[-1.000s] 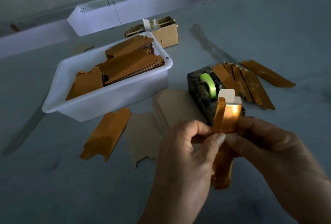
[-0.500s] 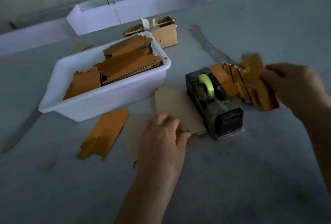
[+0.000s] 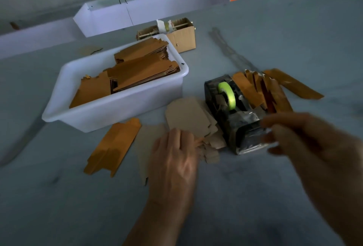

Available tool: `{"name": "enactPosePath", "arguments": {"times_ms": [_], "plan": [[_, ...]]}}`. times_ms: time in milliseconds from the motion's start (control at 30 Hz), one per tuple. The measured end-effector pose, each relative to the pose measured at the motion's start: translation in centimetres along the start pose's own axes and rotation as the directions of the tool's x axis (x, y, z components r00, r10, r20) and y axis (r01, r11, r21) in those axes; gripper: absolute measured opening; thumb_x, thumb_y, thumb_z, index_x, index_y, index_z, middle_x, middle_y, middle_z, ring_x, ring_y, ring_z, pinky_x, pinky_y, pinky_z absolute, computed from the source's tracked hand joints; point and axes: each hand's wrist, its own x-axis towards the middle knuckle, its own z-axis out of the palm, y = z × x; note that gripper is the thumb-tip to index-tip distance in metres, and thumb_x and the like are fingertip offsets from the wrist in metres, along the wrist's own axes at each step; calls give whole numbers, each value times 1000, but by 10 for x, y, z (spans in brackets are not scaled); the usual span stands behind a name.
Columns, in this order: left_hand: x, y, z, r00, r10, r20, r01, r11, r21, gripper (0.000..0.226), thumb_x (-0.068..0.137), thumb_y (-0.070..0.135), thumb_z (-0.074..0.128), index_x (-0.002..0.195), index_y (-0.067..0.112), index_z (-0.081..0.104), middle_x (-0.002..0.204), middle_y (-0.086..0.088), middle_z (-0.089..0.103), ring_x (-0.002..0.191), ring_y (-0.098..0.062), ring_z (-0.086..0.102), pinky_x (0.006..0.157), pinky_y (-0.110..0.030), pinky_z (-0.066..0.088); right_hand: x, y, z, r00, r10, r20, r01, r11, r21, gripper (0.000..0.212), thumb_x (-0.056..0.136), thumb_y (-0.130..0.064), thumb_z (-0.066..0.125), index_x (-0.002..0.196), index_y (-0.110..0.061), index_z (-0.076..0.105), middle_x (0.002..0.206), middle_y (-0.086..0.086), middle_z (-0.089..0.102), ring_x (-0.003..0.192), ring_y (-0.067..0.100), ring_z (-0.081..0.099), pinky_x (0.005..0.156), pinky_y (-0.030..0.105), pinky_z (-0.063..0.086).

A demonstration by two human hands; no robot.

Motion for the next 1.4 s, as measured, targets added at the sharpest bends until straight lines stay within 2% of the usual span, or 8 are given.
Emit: {"name": "enactPosePath", "arguments": {"times_ms": [167, 533, 700, 867, 933, 1000, 1133, 1400], "plan": [[-8, -4, -4, 999, -24, 36, 27, 997, -73, 16, 76, 5, 62, 65, 12, 52, 70, -8, 53, 63, -27, 56, 50, -33, 39, -24, -7, 33, 932, 192, 306, -241, 962, 131, 44, 57, -63, 47, 87, -37, 66, 76, -16, 72, 68, 4, 69, 65, 34, 58], [-19, -4, -25, 987, 158, -20, -157, 952, -264, 19, 70, -3, 73, 70, 11, 61, 92, 5, 50, 79, -15, 52, 55, -30, 43, -18, -7, 54, 910, 321, 262, -374, 909, 185, 49, 55, -65, 57, 75, -22, 66, 56, -7, 65, 47, 2, 58, 47, 15, 46], [-28, -5, -24, 937, 320, -137, -345, 906, -244, 17, 86, 7, 57, 75, 9, 69, 99, 4, 51, 89, -16, 57, 63, -32, 51, -22, -3, 59, 813, 426, 396, -577, 676, 458, 43, 52, -38, 72, 84, -10, 68, 63, 6, 66, 57, 14, 58, 56, 28, 45], [-35, -4, -25, 998, 56, -14, -55, 855, -515, 34, 80, 25, 58, 112, 16, 62, 138, 3, 48, 128, -11, 46, 103, -21, 39, -23, 0, 55, 816, 394, 423, -578, 582, 572, 12, 59, -23, 68, 69, -16, 68, 68, 9, 66, 63, 17, 59, 61, 27, 48], [-30, -1, -32, 950, -276, 143, 288, 609, -739, 62, 71, 39, 65, 131, 33, 47, 141, 22, 45, 128, -1, 47, 99, -19, 43, -25, 0, 54, 825, 362, 435, -563, 605, 564, 9, 58, -25, 68, 65, -20, 69, 69, 9, 67, 65, 18, 61, 63, 30, 49], [-19, -2, -34, 774, -519, 363, 525, 204, -826, 83, 57, 48, 78, 132, 40, 42, 125, 31, 54, 113, 7, 56, 83, -18, 52, -26, 0, 53, 827, 332, 454, -555, 611, 565, 7, 58, -25, 67, 64, -23, 69, 69, 9, 68, 64, 17, 62, 62, 28, 50], [-2, -8, -30, 650, -381, 658, 624, -226, -748, 51, 60, 23, 80, 109, 20, 67, 105, -2, 74, 93, -16, 72, 72, -30, 55, -28, -1, 51, 815, 289, 503, -552, 652, 520, 8, 58, -28, 68, 64, -24, 70, 65, 6, 68, 62, 15, 61, 59, 26, 50], [-3, -1, -34, 643, -249, 725, 711, -158, -685, 34, 59, 20, 79, 93, 23, 74, 93, -9, 76, 85, -26, 73, 67, -33, 58, -23, -8, 51, 877, 235, 420, -435, 761, 481, 21, 59, -32, 66, 75, -20, 70, 74, 7, 71, 67, 15, 66, 58, 27, 53]]}}
